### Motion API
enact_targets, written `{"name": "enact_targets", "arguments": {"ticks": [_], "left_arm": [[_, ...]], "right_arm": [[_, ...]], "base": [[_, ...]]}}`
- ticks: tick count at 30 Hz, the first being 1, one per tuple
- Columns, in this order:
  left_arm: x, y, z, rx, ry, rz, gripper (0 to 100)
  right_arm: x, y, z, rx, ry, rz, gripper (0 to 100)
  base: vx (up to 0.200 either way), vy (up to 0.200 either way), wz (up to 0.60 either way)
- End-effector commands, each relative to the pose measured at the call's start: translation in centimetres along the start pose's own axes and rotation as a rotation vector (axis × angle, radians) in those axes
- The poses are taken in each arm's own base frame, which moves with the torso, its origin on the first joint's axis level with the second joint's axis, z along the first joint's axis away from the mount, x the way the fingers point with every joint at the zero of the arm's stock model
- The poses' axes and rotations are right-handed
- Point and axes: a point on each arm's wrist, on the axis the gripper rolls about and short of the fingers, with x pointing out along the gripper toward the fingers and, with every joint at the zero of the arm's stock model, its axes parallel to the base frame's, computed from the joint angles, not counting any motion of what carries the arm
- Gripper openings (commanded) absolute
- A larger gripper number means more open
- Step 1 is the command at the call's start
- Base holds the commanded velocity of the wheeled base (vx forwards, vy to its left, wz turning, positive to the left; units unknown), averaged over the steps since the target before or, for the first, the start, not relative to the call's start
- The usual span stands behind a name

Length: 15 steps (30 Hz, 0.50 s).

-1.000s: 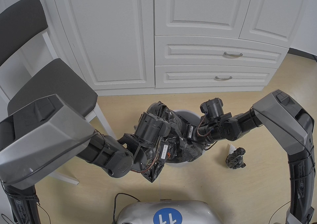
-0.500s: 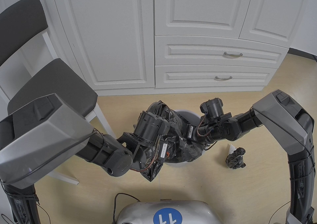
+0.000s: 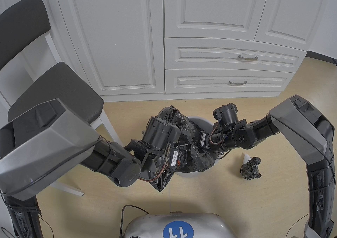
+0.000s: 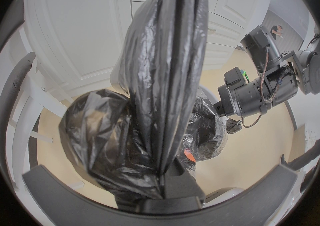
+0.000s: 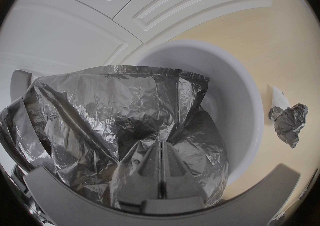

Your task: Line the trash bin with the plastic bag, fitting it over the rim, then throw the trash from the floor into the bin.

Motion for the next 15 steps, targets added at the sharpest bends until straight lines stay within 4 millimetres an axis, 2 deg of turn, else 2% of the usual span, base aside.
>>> {"name": "enact_targets", "arguments": {"ticks": [1, 15], "left_arm": [[-0.07, 0.0, 0.15, -0.004, -0.005, -0.001, 0], [-0.01, -0.01, 0.38, -0.009, -0.012, -0.002, 0]], "right_arm": [[-0.11, 0.05, 0.1, 0.0, -0.004, 0.002, 0], [-0.16, 0.06, 0.1, -0.001, -0.004, 0.001, 0]], "base": [[0.0, 0.0, 0.0], [0.0, 0.0, 0.0]]}}
